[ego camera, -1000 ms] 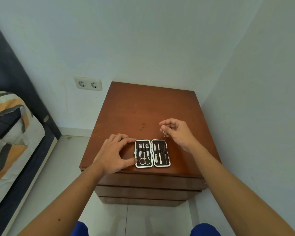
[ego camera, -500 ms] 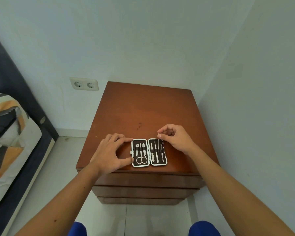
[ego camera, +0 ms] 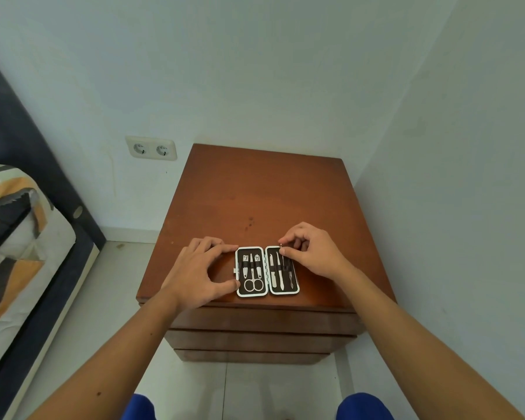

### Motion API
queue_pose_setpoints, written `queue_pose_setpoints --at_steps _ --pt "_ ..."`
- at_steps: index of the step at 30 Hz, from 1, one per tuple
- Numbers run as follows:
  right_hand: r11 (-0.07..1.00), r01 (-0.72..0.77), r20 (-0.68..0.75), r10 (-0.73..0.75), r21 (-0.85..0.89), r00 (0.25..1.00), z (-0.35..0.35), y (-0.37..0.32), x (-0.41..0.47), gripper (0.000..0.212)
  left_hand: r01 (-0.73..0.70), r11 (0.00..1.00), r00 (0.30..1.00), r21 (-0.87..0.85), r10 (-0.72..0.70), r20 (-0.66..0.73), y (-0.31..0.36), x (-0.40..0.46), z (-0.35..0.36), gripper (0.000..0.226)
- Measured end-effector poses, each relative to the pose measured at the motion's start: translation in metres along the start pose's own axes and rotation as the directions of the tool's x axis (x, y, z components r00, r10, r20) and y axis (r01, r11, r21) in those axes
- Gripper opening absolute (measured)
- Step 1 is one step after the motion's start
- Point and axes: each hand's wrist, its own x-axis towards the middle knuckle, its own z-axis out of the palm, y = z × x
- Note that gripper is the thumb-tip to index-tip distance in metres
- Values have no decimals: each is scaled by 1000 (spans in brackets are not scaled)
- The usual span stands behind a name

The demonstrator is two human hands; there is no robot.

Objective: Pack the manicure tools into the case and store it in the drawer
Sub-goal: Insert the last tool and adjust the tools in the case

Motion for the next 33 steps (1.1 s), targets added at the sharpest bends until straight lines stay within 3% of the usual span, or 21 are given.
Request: queue_pose_setpoints --at_steps 10,24,30,33 --pt "1000 -2 -36 3 16 999 3 1 -4 14 -1 1000 1000 2 1 -5 0 1 0 76" --pt "977 123 104 -106 -175 989 -7 2 -14 31 1 1000 1000 -2 -1 -8 1 -1 -1 75" --pt "941 143 253 -64 -307 965 -18 -6 -22 69 -2 1000 1000 -7 2 -11 2 -1 -1 74" --pt "930 156 289 -57 -332 956 -20 -4 -25 75 -2 1000 1000 -6 2 -7 2 -1 -1 75"
